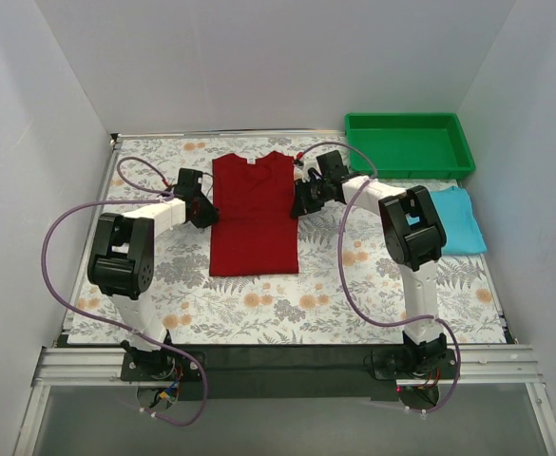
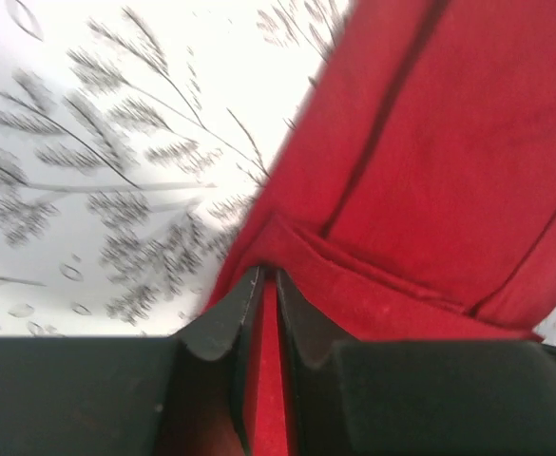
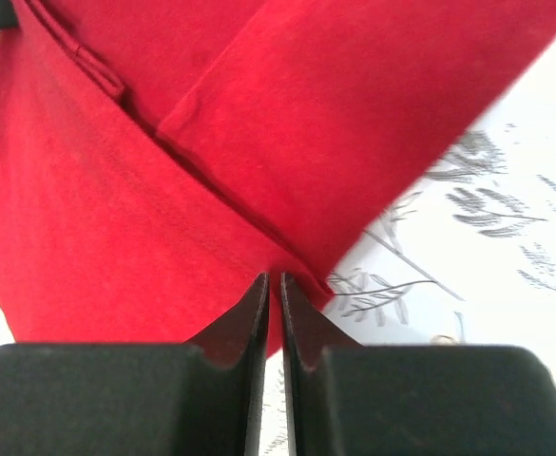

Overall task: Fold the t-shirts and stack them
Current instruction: Fold the tshirt

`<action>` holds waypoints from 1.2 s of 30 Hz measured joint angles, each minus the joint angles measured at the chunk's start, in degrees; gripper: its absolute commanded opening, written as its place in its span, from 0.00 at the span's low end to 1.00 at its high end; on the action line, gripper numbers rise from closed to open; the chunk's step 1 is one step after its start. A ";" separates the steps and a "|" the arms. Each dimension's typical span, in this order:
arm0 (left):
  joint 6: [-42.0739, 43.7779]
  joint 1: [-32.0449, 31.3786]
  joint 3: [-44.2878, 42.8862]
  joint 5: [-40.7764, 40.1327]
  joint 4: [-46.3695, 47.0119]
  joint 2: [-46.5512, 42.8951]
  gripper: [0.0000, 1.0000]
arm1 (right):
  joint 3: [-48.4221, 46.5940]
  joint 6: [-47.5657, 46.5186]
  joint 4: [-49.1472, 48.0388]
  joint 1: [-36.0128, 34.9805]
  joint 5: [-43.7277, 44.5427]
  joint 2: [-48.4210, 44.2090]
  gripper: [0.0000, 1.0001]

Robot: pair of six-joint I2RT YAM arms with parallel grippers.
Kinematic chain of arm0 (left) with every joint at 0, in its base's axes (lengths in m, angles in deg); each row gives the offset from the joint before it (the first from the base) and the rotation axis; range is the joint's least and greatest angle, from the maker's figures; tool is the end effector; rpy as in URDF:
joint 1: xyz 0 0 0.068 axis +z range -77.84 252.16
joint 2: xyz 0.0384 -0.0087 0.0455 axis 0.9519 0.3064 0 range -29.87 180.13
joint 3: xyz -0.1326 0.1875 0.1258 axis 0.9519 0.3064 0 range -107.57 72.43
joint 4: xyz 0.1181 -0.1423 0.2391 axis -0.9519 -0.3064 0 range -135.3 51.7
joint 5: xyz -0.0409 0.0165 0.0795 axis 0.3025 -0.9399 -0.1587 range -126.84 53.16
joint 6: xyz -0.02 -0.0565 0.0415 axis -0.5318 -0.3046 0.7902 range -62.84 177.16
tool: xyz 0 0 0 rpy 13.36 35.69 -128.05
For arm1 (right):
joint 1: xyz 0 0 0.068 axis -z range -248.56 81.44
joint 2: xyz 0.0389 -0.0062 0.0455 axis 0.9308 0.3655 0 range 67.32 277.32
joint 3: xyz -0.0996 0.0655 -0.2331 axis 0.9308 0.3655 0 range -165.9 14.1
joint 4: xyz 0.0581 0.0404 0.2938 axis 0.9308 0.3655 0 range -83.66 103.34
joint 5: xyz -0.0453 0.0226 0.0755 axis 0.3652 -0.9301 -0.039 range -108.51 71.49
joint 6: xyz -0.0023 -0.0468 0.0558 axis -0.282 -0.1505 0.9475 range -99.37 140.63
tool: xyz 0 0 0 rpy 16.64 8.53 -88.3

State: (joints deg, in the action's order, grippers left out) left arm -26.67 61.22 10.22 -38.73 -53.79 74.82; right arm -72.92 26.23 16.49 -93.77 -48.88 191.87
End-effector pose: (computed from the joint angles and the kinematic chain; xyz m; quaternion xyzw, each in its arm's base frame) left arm 0.4015 -0.0755 0.0935 -0.5746 0.7703 -0.1923 0.1985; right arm 0.4513 0.2464 0.1004 -0.2464 0.8708 0.3280 0.2710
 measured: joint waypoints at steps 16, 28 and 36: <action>1.77 -1.99 12.33 7.52 -5.97 -27.10 0.38 | 17.90 8.57 -7.93 -6.71 -8.85 -22.21 0.23; -4.55 -3.08 32.83 12.74 0.15 -29.94 0.10 | 23.28 12.28 -16.15 -14.45 -14.58 -10.23 0.04; -10.56 -1.51 36.81 13.00 4.55 -31.91 0.06 | 27.80 13.11 -22.40 -11.17 -18.49 -8.00 0.02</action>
State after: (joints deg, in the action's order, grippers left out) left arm -37.23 59.71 47.02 -25.72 -49.24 42.90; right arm -45.12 39.35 -5.91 -104.94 -67.37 183.87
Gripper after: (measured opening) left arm 0.065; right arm 0.026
